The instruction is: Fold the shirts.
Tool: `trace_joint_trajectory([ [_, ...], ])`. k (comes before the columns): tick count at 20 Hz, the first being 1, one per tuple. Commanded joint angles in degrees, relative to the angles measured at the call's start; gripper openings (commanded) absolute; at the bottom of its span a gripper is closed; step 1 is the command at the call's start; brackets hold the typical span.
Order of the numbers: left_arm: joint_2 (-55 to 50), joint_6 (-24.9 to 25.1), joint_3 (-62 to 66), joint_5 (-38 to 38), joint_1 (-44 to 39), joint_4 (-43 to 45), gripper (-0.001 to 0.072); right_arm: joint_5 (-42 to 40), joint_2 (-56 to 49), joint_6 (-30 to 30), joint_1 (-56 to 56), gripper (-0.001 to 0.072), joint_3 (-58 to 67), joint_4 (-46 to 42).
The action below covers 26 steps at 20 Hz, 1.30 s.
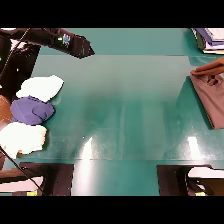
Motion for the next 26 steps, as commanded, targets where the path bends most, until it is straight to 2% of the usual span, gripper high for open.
trace_joint_trajectory([
  [1,0.0,0.2,0.0,0.0,0.0,0.0,0.0027,2.4,5.4,-0.4,-2.9,0.0018,-9.4,-4.4],
  [4,0.0,0.2,0.0,0.0,0.0,0.0,0.0028,4.6,9.0,-0.2,-6.4,0.0019,-16.3,-12.0],
  [7,0.0,1.7,0.0,0.1,0.0,0.0,0.0028,5.2,11.9,-0.2,-11.0,0.0028,-22.8,-15.5],
  [8,0.0,1.7,0.0,0.1,0.0,0.0,0.0028,5.3,12.7,-0.2,-12.7,0.0163,-24.6,-16.2],
  [9,0.0,1.7,0.0,0.1,0.0,0.0,0.0028,5.3,13.4,-0.2,-14.6,0.0435,-26.5,-16.2],
  [10,0.0,1.7,0.0,0.1,0.0,0.0,0.0028,5.4,14.0,-0.2,-16.6,0.0645,-28.0,-16.2],
  [11,0.0,1.7,0.0,0.1,0.0,0.0,0.0028,5.7,14.4,-0.2,-18.5,0.0679,-29.2,-16.0],
  [14,0.0,1.7,0.0,0.4,0.0,0.0,0.0028,8.7,15.7,-0.2,-22.4,0.0675,-31.3,-12.8],
  [15,0.0,1.7,0.0,0.7,0.0,0.0,0.0028,9.4,16.0,-0.2,-22.3,0.0641,-31.3,-10.4],
  [16,0.0,1.7,0.0,0.9,0.0,0.0,0.0028,10.1,16.4,-0.3,-21.0,0.0540,-31.3,-7.3],
  [17,0.0,1.7,0.0,1.2,0.0,0.0,0.0028,10.4,16.8,-0.3,-18.9,0.0512,-31.3,-4.7],
  [19,0.0,1.7,0.0,1.0,0.0,0.0,0.0028,10.4,17.9,-0.3,-11.8,0.0512,-31.3,-1.7],
  [23,0.0,1.7,0.0,1.9,0.0,-0.1,0.0028,8.3,18.8,-0.3,5.8,0.0501,-31.3,-1.6],
  [24,0.0,1.7,0.0,2.2,0.0,-0.1,0.0028,7.6,18.8,-0.3,9.9,0.0361,-31.3,-1.8],
  [25,0.0,1.7,0.0,2.1,0.0,-0.1,0.0028,7.1,18.8,-0.3,13.3,0.0180,-31.3,-2.3],
  [26,0.0,1.7,0.0,2.1,0.0,-0.1,0.0028,6.7,18.8,-0.3,16.6,0.0042,-31.3,-2.7],
])
